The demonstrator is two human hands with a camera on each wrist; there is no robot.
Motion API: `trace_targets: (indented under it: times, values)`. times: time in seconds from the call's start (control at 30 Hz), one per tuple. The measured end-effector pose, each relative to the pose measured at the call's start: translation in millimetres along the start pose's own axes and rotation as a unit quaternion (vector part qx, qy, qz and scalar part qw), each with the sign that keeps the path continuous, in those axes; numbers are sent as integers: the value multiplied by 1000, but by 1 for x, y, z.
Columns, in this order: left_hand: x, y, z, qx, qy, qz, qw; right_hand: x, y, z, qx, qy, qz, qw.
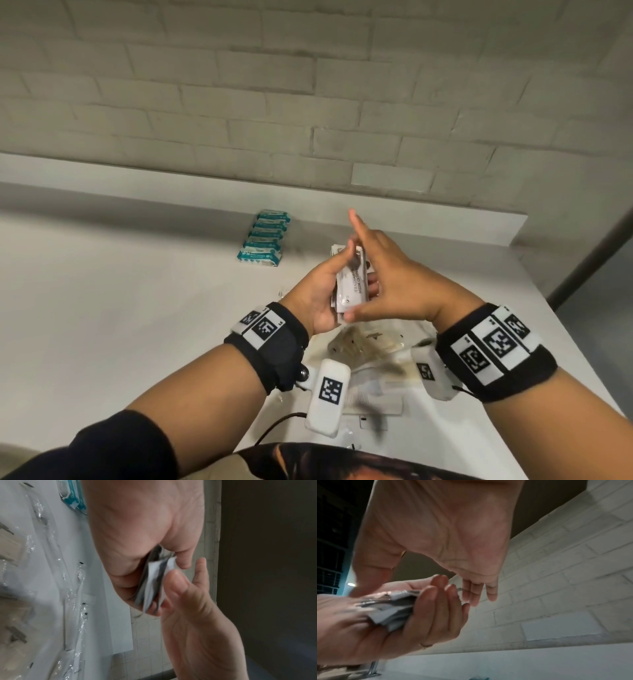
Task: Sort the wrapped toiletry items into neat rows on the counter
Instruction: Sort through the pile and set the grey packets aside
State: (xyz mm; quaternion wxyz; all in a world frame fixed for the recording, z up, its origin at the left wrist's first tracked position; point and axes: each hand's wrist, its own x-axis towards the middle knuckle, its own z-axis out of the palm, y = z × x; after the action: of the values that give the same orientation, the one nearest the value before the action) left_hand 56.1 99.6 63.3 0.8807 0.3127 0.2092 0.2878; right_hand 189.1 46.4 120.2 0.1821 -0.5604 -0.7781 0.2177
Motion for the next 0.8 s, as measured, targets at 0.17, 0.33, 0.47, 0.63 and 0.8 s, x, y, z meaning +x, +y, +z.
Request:
trace_targets:
  times: [0.17,0.33,0.47,0.63,0.8]
  values:
    - [1,5,4,3,7,-4,1000,1,-2,12,-91,16,-10,996]
    - [4,4,5,-17,7,-10,1000,0,2,7,-86,-9,4,996]
    - [6,6,7,-34,21,-7,999,2,2,5,-88,19,8,996]
    - [7,7,7,-28,39,-25,999,1,4,4,-102,-35,2,994]
    - [10,5,6,-20,25,-40,999,6,8,8,-93,-12,0,996]
